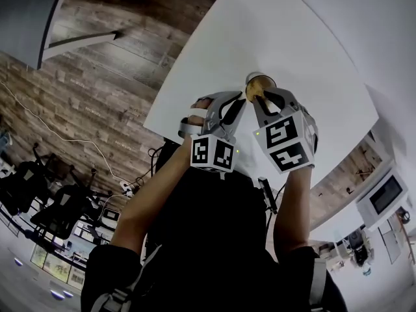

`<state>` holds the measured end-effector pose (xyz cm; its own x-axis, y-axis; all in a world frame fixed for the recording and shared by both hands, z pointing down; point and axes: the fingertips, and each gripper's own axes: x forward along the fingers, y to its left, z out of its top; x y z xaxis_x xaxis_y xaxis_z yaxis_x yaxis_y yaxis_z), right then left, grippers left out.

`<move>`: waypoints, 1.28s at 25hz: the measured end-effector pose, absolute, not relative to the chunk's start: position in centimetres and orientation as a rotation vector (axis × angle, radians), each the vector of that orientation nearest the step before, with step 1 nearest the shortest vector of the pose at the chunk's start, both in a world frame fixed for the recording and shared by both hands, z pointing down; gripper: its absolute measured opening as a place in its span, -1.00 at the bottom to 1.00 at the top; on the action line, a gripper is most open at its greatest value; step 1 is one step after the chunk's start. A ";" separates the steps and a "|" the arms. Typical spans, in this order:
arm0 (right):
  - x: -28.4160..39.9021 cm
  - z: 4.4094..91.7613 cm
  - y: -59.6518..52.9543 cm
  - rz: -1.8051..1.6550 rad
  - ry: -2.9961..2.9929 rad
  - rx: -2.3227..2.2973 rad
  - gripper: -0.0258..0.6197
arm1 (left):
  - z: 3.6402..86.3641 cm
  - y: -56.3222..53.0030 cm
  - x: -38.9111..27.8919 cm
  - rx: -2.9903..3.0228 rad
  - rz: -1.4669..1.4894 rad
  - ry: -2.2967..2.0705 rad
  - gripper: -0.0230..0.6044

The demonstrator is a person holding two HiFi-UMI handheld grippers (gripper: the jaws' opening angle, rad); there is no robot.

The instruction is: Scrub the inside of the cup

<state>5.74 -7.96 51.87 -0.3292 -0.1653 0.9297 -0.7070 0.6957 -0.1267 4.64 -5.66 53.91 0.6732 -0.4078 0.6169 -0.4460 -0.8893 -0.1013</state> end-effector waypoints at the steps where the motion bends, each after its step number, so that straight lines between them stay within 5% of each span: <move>1: 5.8 52.2 -8.1 0.654 -1.835 0.654 -0.83 | 53.9 -5.6 4.6 2.820 1.014 -0.718 -0.73; 32: 6.1 54.7 -6.3 0.649 -1.629 0.423 -0.83 | 53.6 -4.6 5.0 2.760 1.051 -0.742 -0.74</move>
